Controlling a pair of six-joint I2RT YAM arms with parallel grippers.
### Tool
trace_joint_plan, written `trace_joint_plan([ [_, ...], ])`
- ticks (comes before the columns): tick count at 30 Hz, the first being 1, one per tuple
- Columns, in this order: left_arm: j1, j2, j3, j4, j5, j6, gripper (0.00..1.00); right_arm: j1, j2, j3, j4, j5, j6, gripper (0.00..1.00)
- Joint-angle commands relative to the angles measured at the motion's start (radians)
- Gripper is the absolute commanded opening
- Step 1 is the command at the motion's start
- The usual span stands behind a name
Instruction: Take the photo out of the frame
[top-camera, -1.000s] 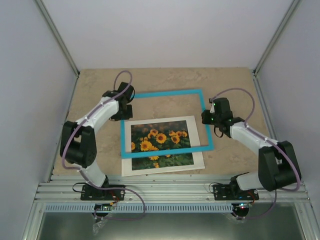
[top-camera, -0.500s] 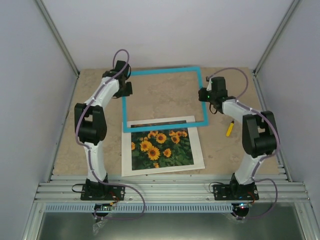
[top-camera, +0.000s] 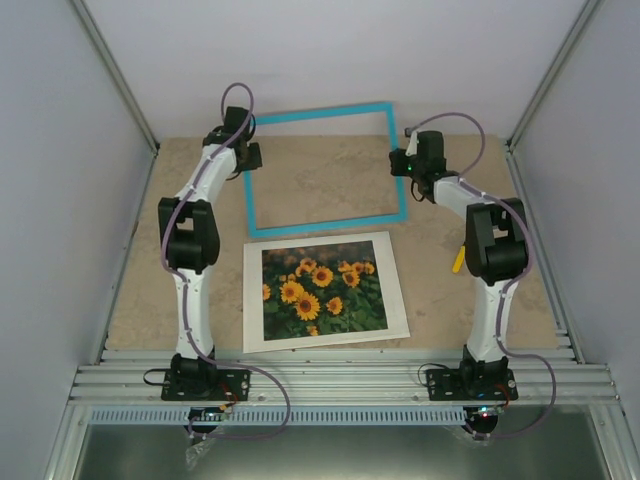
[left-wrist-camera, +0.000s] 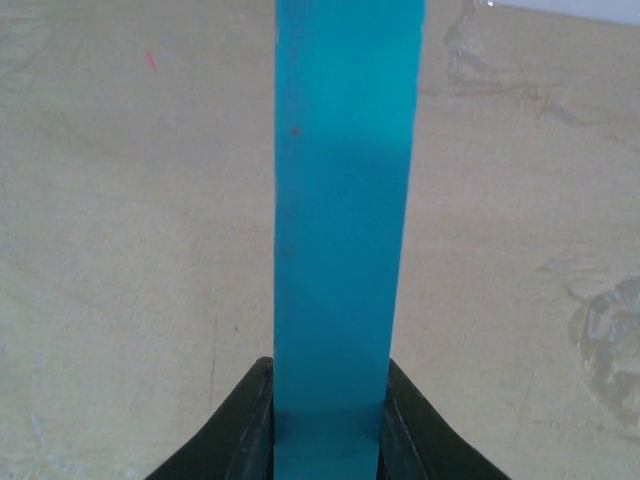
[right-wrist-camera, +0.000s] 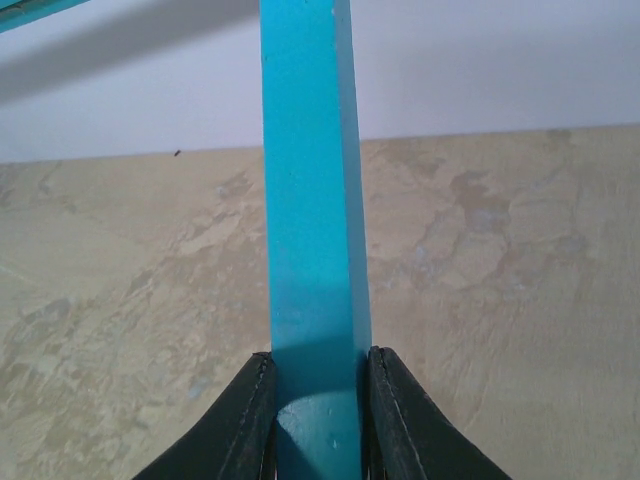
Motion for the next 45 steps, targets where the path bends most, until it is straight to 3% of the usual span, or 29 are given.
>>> trace_joint_plan([
  [1, 0.003, 0.044, 0.069, 0.162, 0.050, -0.088, 0.00, 0.013, 0.054, 0.058, 0.079, -0.110, 0.029, 0.03],
  [6, 0.004, 0.094, 0.106, 0.185, 0.071, -0.071, 0.00, 0.006, 0.113, 0.093, 0.087, -0.107, 0.012, 0.06],
  [34, 0.014, 0.234, 0.097, 0.230, 0.152, -0.119, 0.36, -0.045, 0.228, 0.076, 0.077, -0.142, 0.095, 0.15],
  [45, 0.024, 0.208, 0.094, 0.231, 0.179, -0.145, 0.63, -0.071, 0.188, 0.066, 0.048, -0.134, 0.096, 0.37],
])
